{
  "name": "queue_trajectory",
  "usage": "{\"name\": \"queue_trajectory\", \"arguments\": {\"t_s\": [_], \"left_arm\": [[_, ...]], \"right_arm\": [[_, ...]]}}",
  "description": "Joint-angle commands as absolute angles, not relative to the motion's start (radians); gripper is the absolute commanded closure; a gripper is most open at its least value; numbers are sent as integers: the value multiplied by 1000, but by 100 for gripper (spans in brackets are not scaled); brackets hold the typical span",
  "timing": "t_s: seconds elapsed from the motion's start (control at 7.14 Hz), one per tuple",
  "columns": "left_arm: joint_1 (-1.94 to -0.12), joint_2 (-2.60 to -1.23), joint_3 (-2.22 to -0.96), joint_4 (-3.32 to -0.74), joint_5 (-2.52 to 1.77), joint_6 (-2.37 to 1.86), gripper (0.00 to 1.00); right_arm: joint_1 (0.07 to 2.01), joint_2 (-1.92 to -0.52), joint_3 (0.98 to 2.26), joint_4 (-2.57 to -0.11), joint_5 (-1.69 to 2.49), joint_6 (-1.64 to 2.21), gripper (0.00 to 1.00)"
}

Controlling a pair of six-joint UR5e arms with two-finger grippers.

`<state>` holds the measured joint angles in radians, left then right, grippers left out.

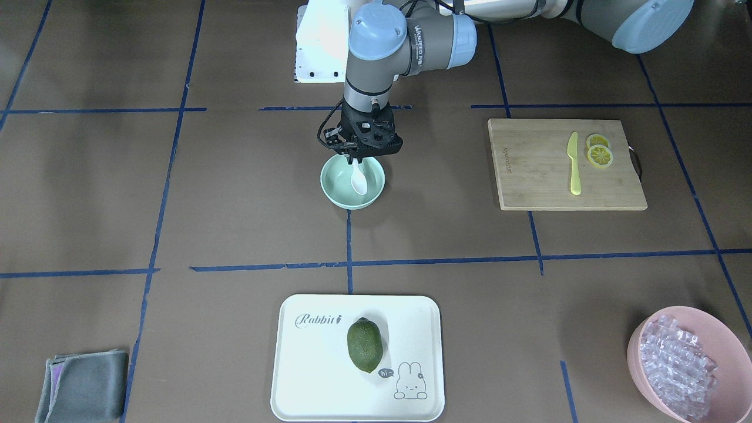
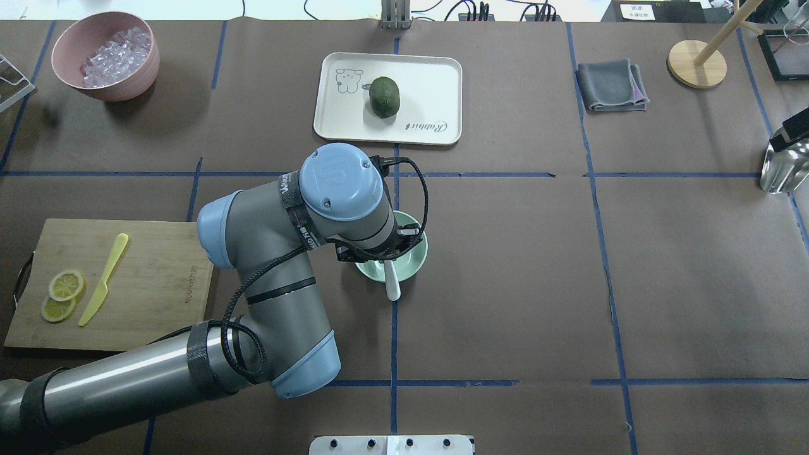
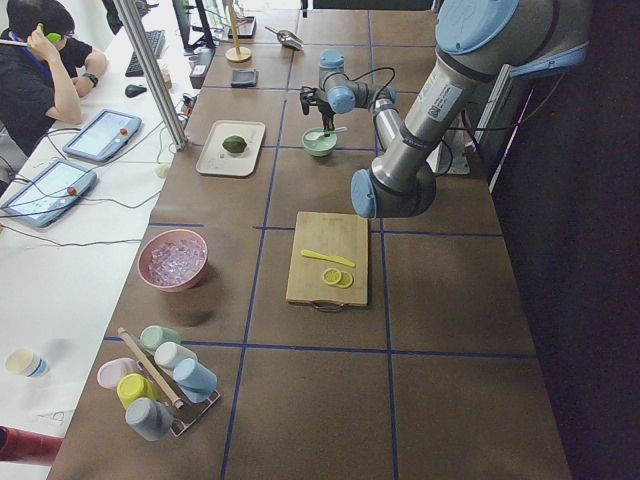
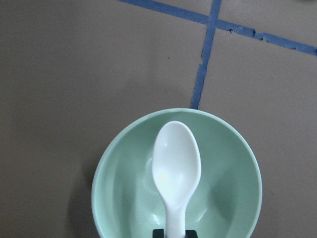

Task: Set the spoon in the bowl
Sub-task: 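Lower the spoon into the green bowl and open the left gripper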

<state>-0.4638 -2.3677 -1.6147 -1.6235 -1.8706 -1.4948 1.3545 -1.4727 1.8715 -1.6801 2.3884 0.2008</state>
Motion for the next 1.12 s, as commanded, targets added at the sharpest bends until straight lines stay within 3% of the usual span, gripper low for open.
{"name": "queue_trajectory", "arguments": {"t_s": [0.0,0.42,0.56,0.84,0.98], "left_arm": [[-460,-2367,-1627,-1618,-1871,-1499,0],[-466,-2358,-1678,-1588,-1875,-1488,0],[-516,-2344,-1748,-1469,-1935,-1436,0],[-601,-2162,-1999,-1309,-1976,-1191,0],[-683,-2084,-2060,-1296,-2009,-1080,0]], "right_arm": [[1355,-1473,1871,-1681,2388,201,0],[1356,-1476,1871,-1680,2388,198,0],[1368,-1505,1870,-1680,2396,163,0],[1474,-1593,1855,-1681,2430,-19,0],[1526,-1629,1824,-1680,2428,-151,0]]}}
